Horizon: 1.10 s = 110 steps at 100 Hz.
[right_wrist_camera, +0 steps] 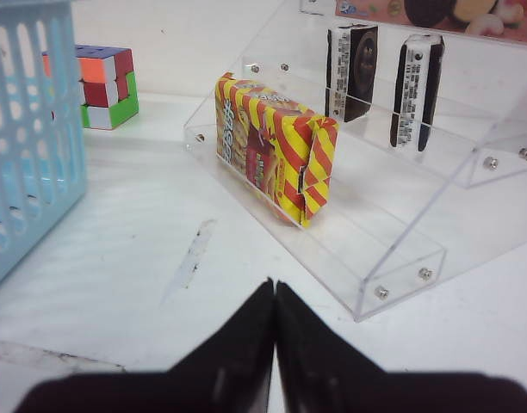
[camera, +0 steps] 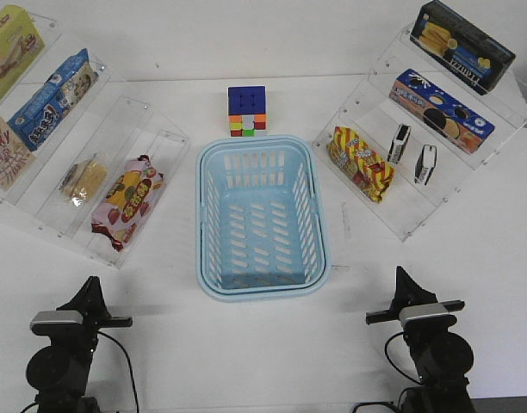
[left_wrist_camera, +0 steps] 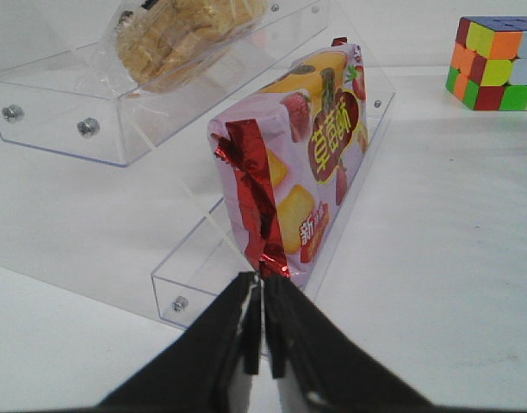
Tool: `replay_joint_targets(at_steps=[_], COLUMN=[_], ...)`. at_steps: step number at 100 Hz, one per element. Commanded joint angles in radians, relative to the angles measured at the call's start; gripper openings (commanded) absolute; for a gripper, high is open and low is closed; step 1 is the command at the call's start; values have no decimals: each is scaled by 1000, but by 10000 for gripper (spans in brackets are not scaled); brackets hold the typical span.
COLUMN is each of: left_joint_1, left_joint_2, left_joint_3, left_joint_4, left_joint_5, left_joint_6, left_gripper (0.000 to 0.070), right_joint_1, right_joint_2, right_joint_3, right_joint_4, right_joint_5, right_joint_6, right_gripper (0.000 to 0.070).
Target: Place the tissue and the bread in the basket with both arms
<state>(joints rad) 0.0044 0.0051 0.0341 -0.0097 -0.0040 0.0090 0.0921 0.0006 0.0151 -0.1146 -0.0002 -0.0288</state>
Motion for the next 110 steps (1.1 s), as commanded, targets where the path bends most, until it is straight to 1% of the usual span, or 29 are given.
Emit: replay_joint_targets(at_steps=[1, 78, 92, 99, 110], left_joint_1=[1, 1, 1, 1, 1], left_joint_2=[-2, -2, -2, -2, -2], left_joint_3=[-20, -20, -20, -20, -20], left_joint_4=[11, 11, 11, 11, 11], left_joint_5=[0, 0, 0, 0, 0], left_joint_6=[6, 6, 6, 6, 6], left_gripper=[1, 1, 1, 1, 1], right_joint_1=[1, 1, 1, 1, 1], right_joint_2=[1, 1, 1, 1, 1], right_joint_3=[-2, -2, -2, -2, -2], right_joint_4=[13, 14, 48, 69, 76], right_joint_5=[0, -1, 0, 0, -3], right_joint_6=[13, 14, 16, 48, 129], right_gripper=[2, 1, 1, 1, 1])
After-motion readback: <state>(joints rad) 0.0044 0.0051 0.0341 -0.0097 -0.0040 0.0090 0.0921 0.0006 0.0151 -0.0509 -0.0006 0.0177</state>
